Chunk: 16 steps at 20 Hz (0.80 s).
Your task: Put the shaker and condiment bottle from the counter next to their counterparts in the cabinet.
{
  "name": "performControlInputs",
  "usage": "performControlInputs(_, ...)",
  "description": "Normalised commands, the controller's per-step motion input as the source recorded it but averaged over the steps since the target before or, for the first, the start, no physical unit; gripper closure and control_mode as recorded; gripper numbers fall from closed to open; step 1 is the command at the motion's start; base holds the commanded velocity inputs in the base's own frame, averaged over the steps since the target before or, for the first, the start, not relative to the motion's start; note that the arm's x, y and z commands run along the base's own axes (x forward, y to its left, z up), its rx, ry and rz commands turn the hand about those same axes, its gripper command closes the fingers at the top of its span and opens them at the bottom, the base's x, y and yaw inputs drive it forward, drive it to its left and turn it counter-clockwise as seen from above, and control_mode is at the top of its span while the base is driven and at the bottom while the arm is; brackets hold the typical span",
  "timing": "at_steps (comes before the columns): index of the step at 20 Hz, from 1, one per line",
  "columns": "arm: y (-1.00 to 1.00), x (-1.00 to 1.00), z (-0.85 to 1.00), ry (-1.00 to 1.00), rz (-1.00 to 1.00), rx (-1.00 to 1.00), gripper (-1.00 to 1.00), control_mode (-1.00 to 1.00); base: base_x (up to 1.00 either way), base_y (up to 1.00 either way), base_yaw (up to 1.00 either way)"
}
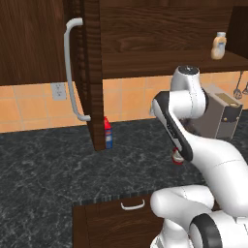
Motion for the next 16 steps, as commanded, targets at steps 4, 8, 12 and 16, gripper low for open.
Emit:
performControlInputs(4,-0.03,0.0,-0.43,-0.02,-0.17,-0.03,-1.0,-1.0,0.0,0.0,0.0)
performControlInputs(8,-0.08,-0.05,-0.32,-0.06,-0.27,0.0,-1.0,-1.0,0.0,0.0,0.0)
performControlInputs(12,-0.08,-0.12,-0.3,0.0,-0.39,0.0,-1.0,-1.0,0.0,0.0,0.0)
performControlInputs(16,0.0,-0.05,-0.22,0.0,-0.27,-0.05,-1.0,-1.0,0.0,0.0,0.0)
